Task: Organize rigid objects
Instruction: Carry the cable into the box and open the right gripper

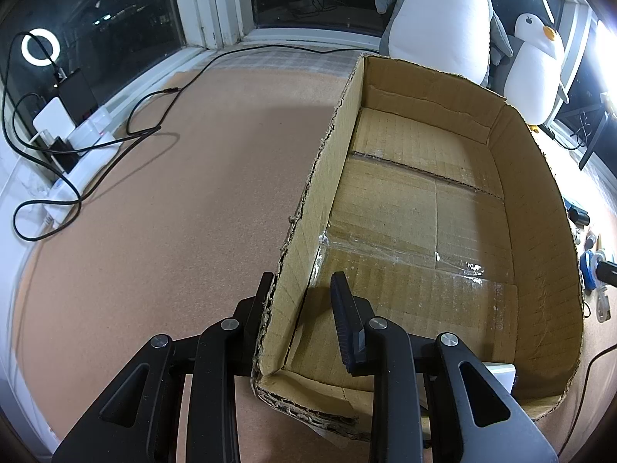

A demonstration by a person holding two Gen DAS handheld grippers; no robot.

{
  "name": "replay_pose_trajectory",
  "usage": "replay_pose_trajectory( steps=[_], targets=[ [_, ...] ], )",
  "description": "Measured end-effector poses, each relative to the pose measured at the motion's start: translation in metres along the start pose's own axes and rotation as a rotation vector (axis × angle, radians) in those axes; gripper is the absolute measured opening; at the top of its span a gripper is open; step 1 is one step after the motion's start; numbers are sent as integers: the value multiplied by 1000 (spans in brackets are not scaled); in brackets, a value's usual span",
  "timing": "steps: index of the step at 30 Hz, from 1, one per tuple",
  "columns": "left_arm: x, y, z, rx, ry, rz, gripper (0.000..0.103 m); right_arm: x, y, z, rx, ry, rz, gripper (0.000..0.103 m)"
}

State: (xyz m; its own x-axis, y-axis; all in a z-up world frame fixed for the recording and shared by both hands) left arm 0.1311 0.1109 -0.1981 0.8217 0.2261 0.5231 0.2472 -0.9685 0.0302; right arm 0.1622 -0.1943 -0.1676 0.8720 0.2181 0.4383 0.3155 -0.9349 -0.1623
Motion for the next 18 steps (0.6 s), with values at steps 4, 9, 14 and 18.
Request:
replay_pose_trajectory(
  steps=[4, 9, 14, 18],
  targets=[
    [0, 0, 0, 0, 0, 0, 27, 5, -8, -12, 14, 28, 3, 6],
    [0, 1, 0, 0, 0, -1, 27, 19, -29, -28, 41, 75, -19, 6],
    [1, 1, 0, -3, 1, -2, 27, 39, -63, -35, 86, 117, -57, 6],
    [2, 1, 0, -3, 2, -2, 27, 52, -93, -34, 121, 135, -88, 6]
  ],
)
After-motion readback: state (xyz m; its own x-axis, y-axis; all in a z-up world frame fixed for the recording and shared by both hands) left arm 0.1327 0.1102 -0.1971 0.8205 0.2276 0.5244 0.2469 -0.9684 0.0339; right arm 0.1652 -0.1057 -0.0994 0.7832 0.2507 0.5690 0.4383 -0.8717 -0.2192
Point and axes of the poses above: each gripper's, at about its wrist camera, not at the fingertips, and z roughly the way its jaws point, y to its right, x to its top, the point moved 5 cm from there along z, roughly the way its jaws point, and after that the axes turned 4 degrees about -z, right-handed, at the moved point
